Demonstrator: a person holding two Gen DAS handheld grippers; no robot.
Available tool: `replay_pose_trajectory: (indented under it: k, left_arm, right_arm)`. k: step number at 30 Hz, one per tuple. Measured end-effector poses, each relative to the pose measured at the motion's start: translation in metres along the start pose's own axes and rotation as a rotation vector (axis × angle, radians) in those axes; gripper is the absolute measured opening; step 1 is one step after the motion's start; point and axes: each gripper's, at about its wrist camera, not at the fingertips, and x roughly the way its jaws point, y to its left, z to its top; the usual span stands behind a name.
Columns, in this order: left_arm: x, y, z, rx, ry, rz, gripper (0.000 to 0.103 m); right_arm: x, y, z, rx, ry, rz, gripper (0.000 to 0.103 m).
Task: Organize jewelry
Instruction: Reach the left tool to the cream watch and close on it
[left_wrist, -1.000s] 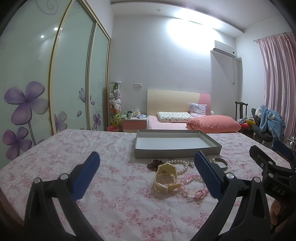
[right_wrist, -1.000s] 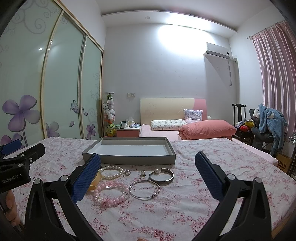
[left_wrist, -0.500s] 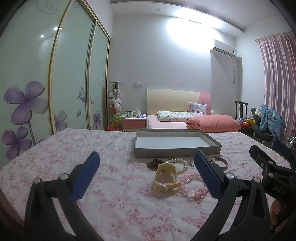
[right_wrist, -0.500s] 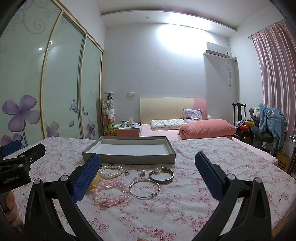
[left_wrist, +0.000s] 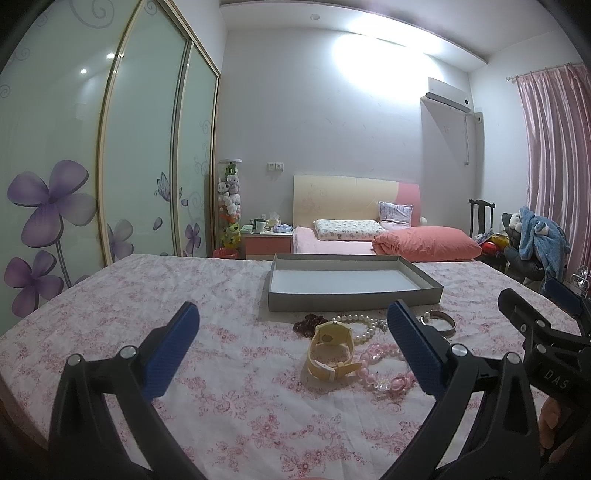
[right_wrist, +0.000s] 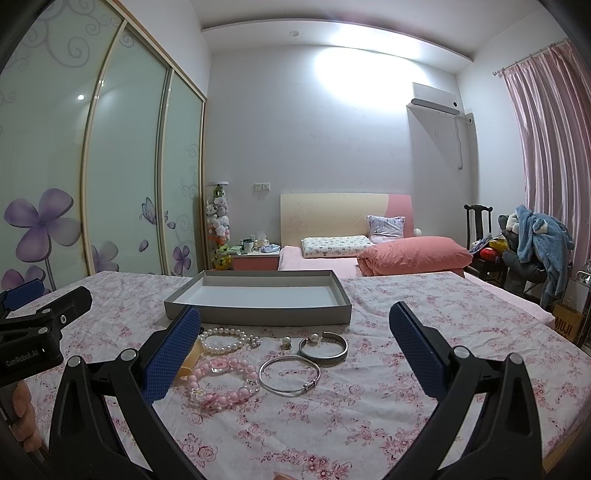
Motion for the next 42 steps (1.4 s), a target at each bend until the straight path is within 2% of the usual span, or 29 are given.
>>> replay_pose_trajectory:
  k: [6, 12, 17, 25, 28, 31, 42]
  left_arm:
    - [0.01, -0.006, -0.012, 0.008, 0.025, 0.0, 0.099]
    - [0.034, -0.012, -0.008, 0.031, 0.1, -0.017, 0.099]
    - [0.069, -0.019, -0.005, 0.061, 0.225, -0.062, 0.099]
    - [0.145, -0.031, -0.019, 0.096, 0.507, -0.113, 0.098]
    - [0.164, -0.034, -0.028, 0.112, 0.574, -0.107, 0.09]
    - [0.176, -0.034, -0.032, 0.116, 0.607, -0.096, 0.082]
    - [0.188, -0.025, -0.039, 0.081, 0.662, -0.132, 0.052]
  right_arm:
    - [0.002, -0.001, -0.003, 0.005, 0.013, -0.003, 0.101]
    - [0.011, -0.007, -0.01, 0.026, 0.046, -0.007, 0.101]
    - [0.02, -0.01, -0.009, 0.043, 0.098, -0.012, 0.101]
    - [0.045, -0.023, -0.009, 0.127, 0.223, 0.025, 0.101]
    - [0.05, -0.025, -0.009, 0.142, 0.247, 0.029, 0.101]
    - [0.055, -0.027, -0.008, 0.146, 0.258, 0.03, 0.101]
    - [0.075, -0.031, -0.005, 0.153, 0.325, 0.025, 0.101]
